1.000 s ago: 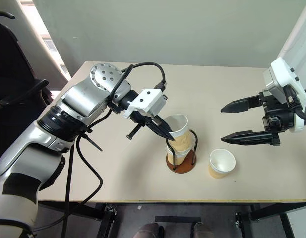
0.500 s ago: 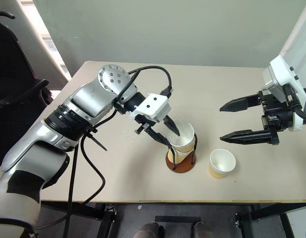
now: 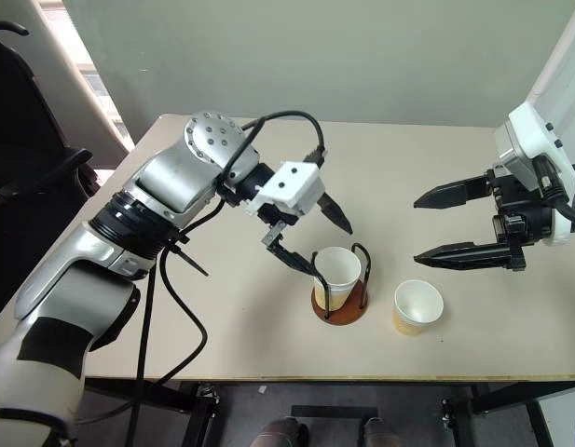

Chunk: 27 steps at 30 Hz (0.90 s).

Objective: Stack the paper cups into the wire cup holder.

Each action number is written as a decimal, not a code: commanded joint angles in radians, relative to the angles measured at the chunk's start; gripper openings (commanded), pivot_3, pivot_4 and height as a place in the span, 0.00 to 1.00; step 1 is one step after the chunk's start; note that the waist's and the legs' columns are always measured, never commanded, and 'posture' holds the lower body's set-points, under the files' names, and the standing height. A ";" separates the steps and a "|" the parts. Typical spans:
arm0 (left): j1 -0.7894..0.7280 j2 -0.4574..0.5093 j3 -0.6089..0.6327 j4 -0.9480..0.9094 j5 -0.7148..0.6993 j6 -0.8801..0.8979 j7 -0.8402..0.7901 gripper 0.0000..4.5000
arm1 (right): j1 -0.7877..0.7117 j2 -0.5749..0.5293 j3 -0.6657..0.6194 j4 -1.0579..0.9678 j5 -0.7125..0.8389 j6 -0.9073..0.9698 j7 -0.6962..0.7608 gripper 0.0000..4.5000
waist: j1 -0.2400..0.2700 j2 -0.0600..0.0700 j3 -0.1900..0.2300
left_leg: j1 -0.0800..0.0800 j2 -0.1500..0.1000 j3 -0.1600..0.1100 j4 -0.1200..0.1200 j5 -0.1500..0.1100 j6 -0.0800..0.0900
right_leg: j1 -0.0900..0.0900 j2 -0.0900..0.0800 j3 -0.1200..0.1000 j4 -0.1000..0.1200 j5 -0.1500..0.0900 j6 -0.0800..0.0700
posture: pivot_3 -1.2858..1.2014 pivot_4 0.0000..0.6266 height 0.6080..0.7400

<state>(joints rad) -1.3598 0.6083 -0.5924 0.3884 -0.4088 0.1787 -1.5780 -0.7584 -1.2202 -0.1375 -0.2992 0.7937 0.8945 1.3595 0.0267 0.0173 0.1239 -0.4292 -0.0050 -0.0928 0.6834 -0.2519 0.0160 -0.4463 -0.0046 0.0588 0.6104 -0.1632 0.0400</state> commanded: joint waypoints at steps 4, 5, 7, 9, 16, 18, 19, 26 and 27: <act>0.011 0.036 0.296 -0.024 -0.122 0.242 0.024 0.99 | 0.082 0.009 -0.059 -0.122 0.070 0.087 -0.123 0.94 | -0.001 0.000 0.000 | 0.000 0.000 0.000 -0.001 0.000 0.000 | 0.000 0.000 0.000 0.000 -0.001 0.001 | 0.52 0.24 1.00; 0.032 0.054 0.333 -0.040 -0.132 0.270 0.036 0.99 | 0.096 0.015 -0.062 -0.146 0.084 0.108 -0.151 0.94 | -0.002 0.000 0.000 | 0.001 0.000 0.000 -0.001 0.000 0.000 | 0.000 0.000 0.000 0.000 -0.001 0.001 | 0.52 0.24 1.00; 0.084 0.090 0.393 -0.084 -0.147 0.309 0.056 0.99 | 0.122 0.013 -0.054 -0.191 0.081 0.125 -0.191 0.94 | -0.007 0.002 0.000 | 0.001 0.000 0.001 -0.001 0.001 -0.002 | 0.000 0.000 0.001 0.000 -0.001 0.002 | 0.52 0.24 1.00; 0.154 0.125 0.444 -0.145 -0.158 0.317 0.061 0.99 | 0.156 -0.011 -0.027 -0.241 0.042 0.114 -0.213 0.94 | -0.007 0.002 -0.001 | 0.002 0.000 0.002 -0.001 0.006 -0.010 | 0.000 0.000 0.002 0.001 -0.002 0.004 | 0.52 0.24 1.00; 0.369 0.211 0.540 -0.307 -0.155 0.331 0.105 0.99 | 0.285 -0.092 0.165 -0.382 -0.188 0.012 -0.276 0.94 | 0.007 0.002 -0.001 | 0.003 -0.001 0.001 0.001 0.003 -0.007 | 0.002 -0.001 0.001 0.001 -0.003 0.004 | 0.52 0.24 1.00; 0.376 0.215 0.554 -0.312 -0.153 0.346 0.126 0.99 | 0.323 -0.106 0.230 -0.392 -0.270 -0.025 -0.285 0.94 | 0.009 0.002 -0.001 | 0.003 -0.001 0.000 0.003 -0.002 0.002 | 0.003 -0.001 0.001 0.001 -0.003 0.004 | 0.52 0.24 1.00; 0.375 0.216 0.560 -0.313 -0.153 0.350 0.131 0.99 | 0.340 -0.109 0.252 -0.392 -0.297 -0.039 -0.288 0.94 | 0.008 0.002 -0.001 | 0.004 -0.002 0.000 0.003 -0.002 0.002 | 0.004 -0.001 0.001 0.001 -0.003 0.004 | 0.52 0.24 1.00; 0.354 0.221 0.569 -0.292 -0.138 0.358 0.137 0.99 | 0.391 -0.129 0.329 -0.352 -0.453 -0.120 -0.275 0.94 | 0.001 0.002 -0.001 | 0.006 -0.001 0.001 0.002 -0.002 0.002 | 0.006 -0.001 0.001 0.002 -0.002 0.002 | 0.52 0.24 1.00; 0.352 0.219 0.568 -0.290 -0.136 0.358 0.138 0.99 | 0.391 -0.122 0.342 -0.345 -0.471 -0.127 -0.276 0.94 | 0.000 0.002 -0.001 | 0.006 -0.001 0.001 0.002 -0.002 0.002 | 0.006 -0.001 0.001 0.002 -0.002 0.002 | 0.52 0.24 1.00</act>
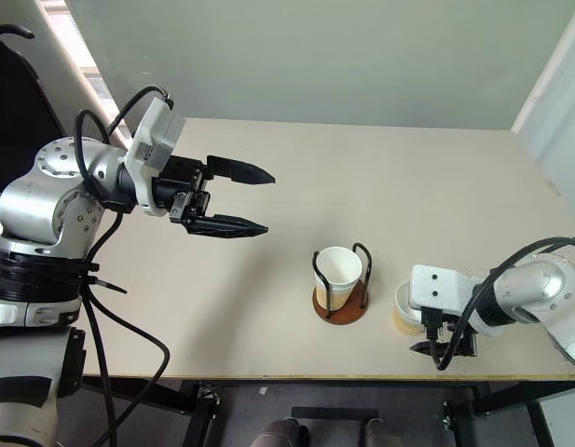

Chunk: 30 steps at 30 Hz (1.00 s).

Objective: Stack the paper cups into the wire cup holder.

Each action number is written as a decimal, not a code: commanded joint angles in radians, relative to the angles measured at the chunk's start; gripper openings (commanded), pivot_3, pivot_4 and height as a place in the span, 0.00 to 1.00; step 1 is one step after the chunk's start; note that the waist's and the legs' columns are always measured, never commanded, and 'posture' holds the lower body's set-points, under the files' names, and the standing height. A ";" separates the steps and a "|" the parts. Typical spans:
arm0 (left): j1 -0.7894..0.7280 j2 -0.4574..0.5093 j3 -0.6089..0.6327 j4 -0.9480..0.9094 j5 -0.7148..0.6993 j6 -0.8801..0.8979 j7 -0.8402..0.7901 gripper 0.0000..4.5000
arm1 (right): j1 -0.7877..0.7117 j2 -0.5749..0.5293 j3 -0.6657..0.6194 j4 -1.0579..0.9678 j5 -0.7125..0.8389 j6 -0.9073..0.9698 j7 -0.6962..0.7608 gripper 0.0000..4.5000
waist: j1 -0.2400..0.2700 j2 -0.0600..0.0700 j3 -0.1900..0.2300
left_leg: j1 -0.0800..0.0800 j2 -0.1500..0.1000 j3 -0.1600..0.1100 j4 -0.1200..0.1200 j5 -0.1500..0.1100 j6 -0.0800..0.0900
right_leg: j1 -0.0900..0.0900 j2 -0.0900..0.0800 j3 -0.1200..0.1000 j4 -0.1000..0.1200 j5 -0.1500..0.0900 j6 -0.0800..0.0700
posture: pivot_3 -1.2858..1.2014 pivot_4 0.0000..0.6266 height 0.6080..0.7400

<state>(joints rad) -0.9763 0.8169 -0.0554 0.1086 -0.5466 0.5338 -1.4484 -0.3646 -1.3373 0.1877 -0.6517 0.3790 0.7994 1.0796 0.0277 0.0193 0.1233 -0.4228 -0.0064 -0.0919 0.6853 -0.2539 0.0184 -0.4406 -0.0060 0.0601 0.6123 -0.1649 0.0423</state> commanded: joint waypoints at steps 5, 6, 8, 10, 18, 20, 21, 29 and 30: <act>-0.025 0.015 0.025 -0.005 0.013 -0.008 0.008 1.00 | -0.009 0.035 0.061 0.014 -0.122 -0.058 0.004 0.75 | -0.002 0.000 0.000 | 0.001 0.000 0.000 -0.001 0.000 0.000 | 0.000 0.000 0.000 0.000 0.000 0.000 | 0.52 0.24 1.00; -0.022 0.017 0.024 -0.005 0.020 -0.014 0.009 1.00 | -0.013 0.044 0.067 0.013 -0.128 -0.061 0.009 0.67 | -0.002 0.000 0.000 | 0.000 0.000 0.000 -0.001 0.000 0.000 | 0.000 0.000 0.000 0.000 0.000 0.000 | 0.52 0.24 1.00; -0.016 0.023 0.020 -0.004 0.025 -0.015 0.000 1.00 | -0.017 0.056 0.071 0.012 -0.137 -0.066 0.017 0.51 | -0.002 0.000 0.000 | 0.000 0.000 0.000 -0.001 0.000 0.000 | 0.000 0.000 0.000 0.000 0.000 0.000 | 0.52 0.24 1.00; -0.008 0.027 0.019 -0.004 0.032 -0.024 -0.008 1.00 | -0.017 0.066 0.069 0.016 -0.145 -0.080 0.028 0.35 | -0.002 0.000 0.000 | 0.000 0.000 0.000 -0.001 0.000 0.000 | 0.000 0.000 0.000 -0.001 0.000 0.000 | 0.52 0.24 1.00; 0.019 0.046 0.061 0.097 0.021 -0.098 -0.107 1.00 | -0.140 0.037 -0.052 0.098 -0.065 -0.115 0.170 0.01 | -0.004 0.000 0.000 | 0.000 0.000 0.000 -0.002 0.000 0.000 | -0.001 0.000 0.001 -0.001 0.000 -0.001 | 0.52 0.24 1.00; 0.027 0.046 0.067 0.095 0.023 -0.122 -0.114 1.00 | -0.204 0.024 -0.066 0.134 -0.064 -0.128 0.206 0.01 | -0.006 0.000 0.000 | 0.000 0.000 0.000 -0.002 0.000 0.000 | -0.001 0.000 0.001 -0.001 0.000 -0.001 | 0.52 0.24 1.00; 0.036 0.044 0.073 0.089 0.021 -0.135 -0.114 1.00 | -0.275 0.022 -0.060 0.168 -0.080 -0.149 0.228 0.01 | -0.006 0.000 0.000 | 0.000 0.000 0.000 -0.002 0.000 0.000 | -0.001 0.001 0.001 -0.001 0.000 -0.002 | 0.52 0.24 1.00; 0.095 0.063 0.097 0.035 -0.006 -0.154 -0.137 1.00 | -0.804 0.181 0.089 0.328 -0.137 -0.178 0.408 0.01 | -0.021 0.000 0.000 | -0.001 0.001 -0.001 -0.005 0.000 0.000 | -0.005 0.002 0.000 0.000 -0.001 -0.005 | 0.52 0.24 1.00; 0.106 0.066 0.104 0.020 -0.020 -0.142 -0.140 1.00 | -0.842 0.212 0.110 0.339 -0.145 -0.175 0.418 0.01 | -0.023 0.000 0.000 | -0.001 0.001 -0.001 -0.005 0.000 -0.001 | -0.005 0.002 -0.001 0.001 -0.001 -0.005 | 0.52 0.24 1.00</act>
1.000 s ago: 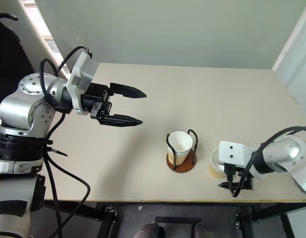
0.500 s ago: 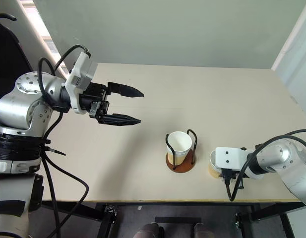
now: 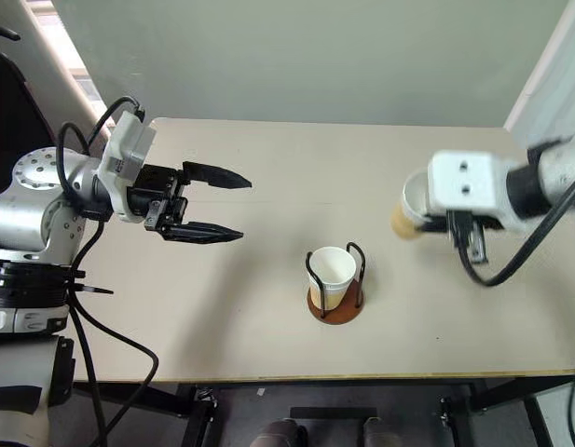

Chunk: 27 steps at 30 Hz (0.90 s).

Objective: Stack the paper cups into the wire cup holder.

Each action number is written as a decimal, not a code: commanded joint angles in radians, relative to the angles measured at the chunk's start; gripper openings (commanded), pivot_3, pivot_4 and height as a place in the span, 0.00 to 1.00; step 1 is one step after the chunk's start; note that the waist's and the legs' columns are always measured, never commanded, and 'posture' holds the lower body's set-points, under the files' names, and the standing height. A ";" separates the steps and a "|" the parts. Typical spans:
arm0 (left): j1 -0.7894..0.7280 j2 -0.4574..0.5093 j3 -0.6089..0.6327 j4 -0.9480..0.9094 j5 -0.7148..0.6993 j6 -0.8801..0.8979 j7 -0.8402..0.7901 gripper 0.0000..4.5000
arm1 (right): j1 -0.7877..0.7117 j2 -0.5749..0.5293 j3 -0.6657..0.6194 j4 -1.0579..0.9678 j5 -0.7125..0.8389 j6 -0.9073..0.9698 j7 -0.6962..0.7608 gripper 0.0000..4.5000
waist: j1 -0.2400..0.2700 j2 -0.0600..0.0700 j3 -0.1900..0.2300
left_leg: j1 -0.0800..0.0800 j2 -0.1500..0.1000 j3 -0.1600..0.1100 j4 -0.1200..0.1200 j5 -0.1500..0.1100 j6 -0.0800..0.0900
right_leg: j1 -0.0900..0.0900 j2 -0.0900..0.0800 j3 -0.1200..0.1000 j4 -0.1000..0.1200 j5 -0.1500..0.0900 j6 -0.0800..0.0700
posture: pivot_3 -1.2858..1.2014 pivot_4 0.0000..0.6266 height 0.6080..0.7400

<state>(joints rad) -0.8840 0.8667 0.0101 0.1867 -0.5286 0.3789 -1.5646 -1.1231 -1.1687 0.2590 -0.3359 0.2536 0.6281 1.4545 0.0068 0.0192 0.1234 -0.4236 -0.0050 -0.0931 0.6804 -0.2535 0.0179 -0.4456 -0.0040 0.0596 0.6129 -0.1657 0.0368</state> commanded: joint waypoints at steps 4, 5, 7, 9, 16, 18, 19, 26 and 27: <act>0.037 0.047 0.054 -0.101 -0.086 0.074 -0.039 1.00 | -0.146 0.133 0.093 0.018 -0.017 0.000 0.091 0.01 | -0.002 0.000 0.000 | -0.001 0.001 -0.001 0.000 0.001 -0.002 | -0.002 0.001 -0.001 0.000 -0.001 -0.002 | 0.52 0.24 1.00; 0.043 0.056 0.056 -0.111 -0.095 0.086 -0.041 1.00 | -0.149 0.152 0.104 0.017 -0.021 -0.001 0.097 0.01 | 0.000 0.000 0.000 | -0.001 0.001 -0.001 -0.001 0.001 -0.002 | -0.002 0.001 -0.001 0.000 -0.002 -0.003 | 0.52 0.24 1.00; 0.052 0.077 0.056 -0.130 -0.125 0.130 -0.046 1.00 | -0.149 0.183 0.124 0.030 -0.043 -0.024 0.099 0.01 | 0.001 0.000 0.000 | -0.003 0.001 -0.001 -0.001 0.002 -0.003 | -0.003 0.000 -0.001 0.000 -0.002 -0.003 | 0.52 0.24 1.00; 0.065 0.097 0.058 -0.153 -0.150 0.164 -0.049 1.00 | -0.139 0.199 0.133 0.035 -0.055 -0.041 0.103 0.01 | 0.000 0.000 0.000 | -0.003 0.001 -0.001 -0.001 0.007 -0.011 | -0.003 0.000 -0.001 0.000 -0.002 -0.003 | 0.52 0.24 1.00; 0.068 0.089 0.099 -0.170 -0.204 0.191 -0.016 1.00 | -0.080 0.215 0.144 -0.018 -0.048 -0.036 0.124 0.01 | -0.001 0.000 0.000 | -0.003 0.000 -0.001 -0.001 0.007 -0.012 | -0.003 0.000 -0.001 0.002 -0.007 -0.011 | 0.52 0.24 1.00; 0.065 0.090 0.096 -0.172 -0.206 0.193 -0.017 1.00 | -0.066 0.219 0.151 -0.029 -0.054 -0.040 0.126 0.01 | -0.001 0.000 0.000 | -0.002 0.000 -0.001 -0.001 0.006 -0.011 | -0.003 0.000 -0.001 0.003 -0.007 -0.012 | 0.52 0.24 1.00; 0.060 0.088 0.094 -0.170 -0.204 0.191 -0.016 1.00 | -0.063 0.223 0.158 -0.029 -0.061 -0.045 0.126 0.01 | -0.002 0.000 0.000 | -0.002 0.000 -0.001 -0.001 0.006 -0.010 | -0.004 0.000 -0.001 0.004 -0.007 -0.012 | 0.52 0.24 1.00; 0.036 0.071 0.075 -0.151 -0.183 0.177 -0.020 1.00 | -0.047 0.267 0.210 -0.006 -0.123 -0.084 0.120 0.01 | -0.003 0.000 0.000 | 0.002 0.001 -0.001 -0.001 0.004 -0.006 | -0.004 0.000 -0.001 0.013 -0.010 -0.016 | 0.52 0.24 1.00; 0.033 0.069 0.073 -0.149 -0.180 0.176 -0.021 1.00 | -0.047 0.275 0.215 -0.002 -0.130 -0.088 0.119 0.01 | -0.004 0.000 0.000 | 0.002 0.001 -0.001 -0.001 0.004 -0.006 | -0.004 0.000 -0.001 0.014 -0.010 -0.016 | 0.52 0.24 1.00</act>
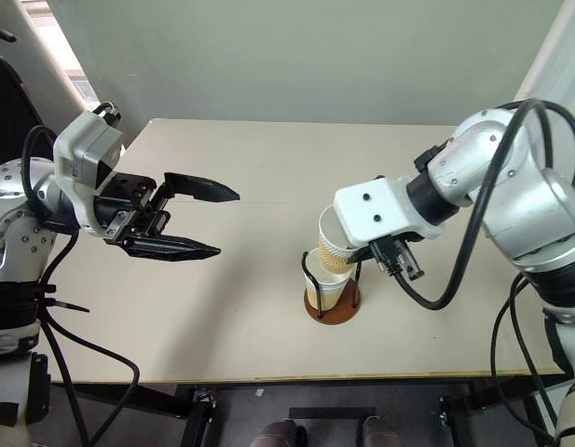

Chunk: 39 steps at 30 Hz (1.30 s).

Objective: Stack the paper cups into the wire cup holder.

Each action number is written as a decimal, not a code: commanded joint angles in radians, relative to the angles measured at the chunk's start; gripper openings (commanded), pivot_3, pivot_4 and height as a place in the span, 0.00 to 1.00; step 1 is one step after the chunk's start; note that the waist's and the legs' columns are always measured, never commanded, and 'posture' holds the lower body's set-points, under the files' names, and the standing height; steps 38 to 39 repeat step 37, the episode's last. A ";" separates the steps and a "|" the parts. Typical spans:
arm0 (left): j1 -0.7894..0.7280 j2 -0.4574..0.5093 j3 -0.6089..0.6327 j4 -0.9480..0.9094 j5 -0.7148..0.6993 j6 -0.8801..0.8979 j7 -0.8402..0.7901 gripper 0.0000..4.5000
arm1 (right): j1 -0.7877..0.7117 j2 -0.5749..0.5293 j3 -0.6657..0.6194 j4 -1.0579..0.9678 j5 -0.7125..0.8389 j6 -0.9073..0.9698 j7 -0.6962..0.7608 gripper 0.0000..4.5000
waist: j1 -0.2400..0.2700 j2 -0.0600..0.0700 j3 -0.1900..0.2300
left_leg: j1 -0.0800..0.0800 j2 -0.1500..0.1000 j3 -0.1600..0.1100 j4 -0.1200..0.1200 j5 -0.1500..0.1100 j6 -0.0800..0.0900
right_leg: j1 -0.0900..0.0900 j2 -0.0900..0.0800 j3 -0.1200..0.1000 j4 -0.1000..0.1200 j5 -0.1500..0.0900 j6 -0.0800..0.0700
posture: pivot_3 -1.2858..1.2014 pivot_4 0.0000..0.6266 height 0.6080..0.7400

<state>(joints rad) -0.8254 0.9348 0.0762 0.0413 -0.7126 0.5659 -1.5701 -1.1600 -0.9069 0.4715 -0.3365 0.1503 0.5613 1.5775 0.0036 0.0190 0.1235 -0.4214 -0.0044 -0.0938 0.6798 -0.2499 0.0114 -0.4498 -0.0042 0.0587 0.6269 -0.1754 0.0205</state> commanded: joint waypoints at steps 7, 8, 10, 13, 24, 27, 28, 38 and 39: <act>-0.031 -0.007 0.000 0.000 0.015 -0.018 -0.015 1.00 | -0.002 0.056 0.041 0.025 -0.090 -0.060 -0.011 0.01 | -0.003 0.000 0.000 | 0.001 0.000 0.000 0.000 0.000 0.000 | 0.000 0.000 0.000 0.001 0.000 -0.002 | 0.52 0.24 1.00; -0.030 -0.007 -0.001 -0.001 0.017 -0.019 -0.015 1.00 | -0.004 0.062 0.046 0.031 -0.101 -0.064 -0.014 0.05 | -0.003 0.000 0.000 | 0.001 0.000 0.000 0.000 0.000 0.000 | 0.000 0.000 0.000 0.001 0.000 -0.002 | 0.52 0.24 1.00; -0.029 -0.008 -0.002 -0.002 0.021 -0.020 -0.015 1.00 | -0.010 0.071 0.048 0.040 -0.113 -0.065 -0.012 0.14 | -0.003 0.000 0.000 | 0.001 0.000 0.000 0.000 0.000 0.000 | 0.000 0.000 0.000 0.001 0.000 -0.002 | 0.52 0.24 1.00; -0.027 -0.008 -0.002 -0.004 0.026 -0.021 -0.016 1.00 | -0.016 0.082 0.042 0.047 -0.120 -0.062 -0.008 0.36 | -0.003 0.000 0.000 | 0.001 0.000 0.000 -0.001 0.000 0.000 | 0.000 0.000 0.000 0.000 0.000 -0.002 | 0.52 0.24 1.00; -0.002 -0.006 0.031 0.027 0.040 -0.010 0.037 1.00 | 0.034 0.036 -0.279 0.048 0.111 0.404 -0.107 0.87 | 0.003 0.000 0.000 | 0.001 0.000 0.000 -0.002 0.001 -0.002 | 0.000 0.000 0.000 0.000 -0.001 -0.003 | 0.52 0.24 1.00; 0.017 0.011 0.053 0.030 0.040 -0.001 0.063 1.00 | 0.120 -0.056 -0.392 0.103 0.150 0.468 -0.145 0.87 | 0.011 -0.003 -0.001 | 0.001 0.000 0.000 -0.003 0.005 -0.010 | 0.002 0.000 0.000 -0.002 -0.003 -0.005 | 0.52 0.24 1.00; 0.024 0.018 0.060 0.029 0.041 0.002 0.072 1.00 | 0.146 -0.082 -0.411 0.129 0.155 0.460 -0.151 0.87 | 0.011 -0.004 -0.001 | 0.001 0.000 0.000 -0.003 0.005 -0.010 | 0.002 0.000 0.000 -0.002 -0.003 -0.005 | 0.52 0.24 1.00; 0.097 0.034 0.105 0.060 0.061 -0.007 0.142 1.00 | 0.222 -0.123 -0.446 0.158 0.208 0.445 -0.242 0.87 | -0.006 -0.003 0.000 | 0.003 0.002 0.000 -0.014 0.005 -0.008 | -0.003 0.001 0.000 0.001 0.002 0.003 | 0.52 0.24 1.00; 0.097 0.034 0.105 0.060 0.061 -0.007 0.142 1.00 | 0.222 -0.123 -0.446 0.158 0.208 0.445 -0.242 0.87 | -0.006 -0.003 0.000 | 0.003 0.002 0.000 -0.014 0.005 -0.008 | -0.003 0.001 0.000 0.001 0.002 0.003 | 0.52 0.24 1.00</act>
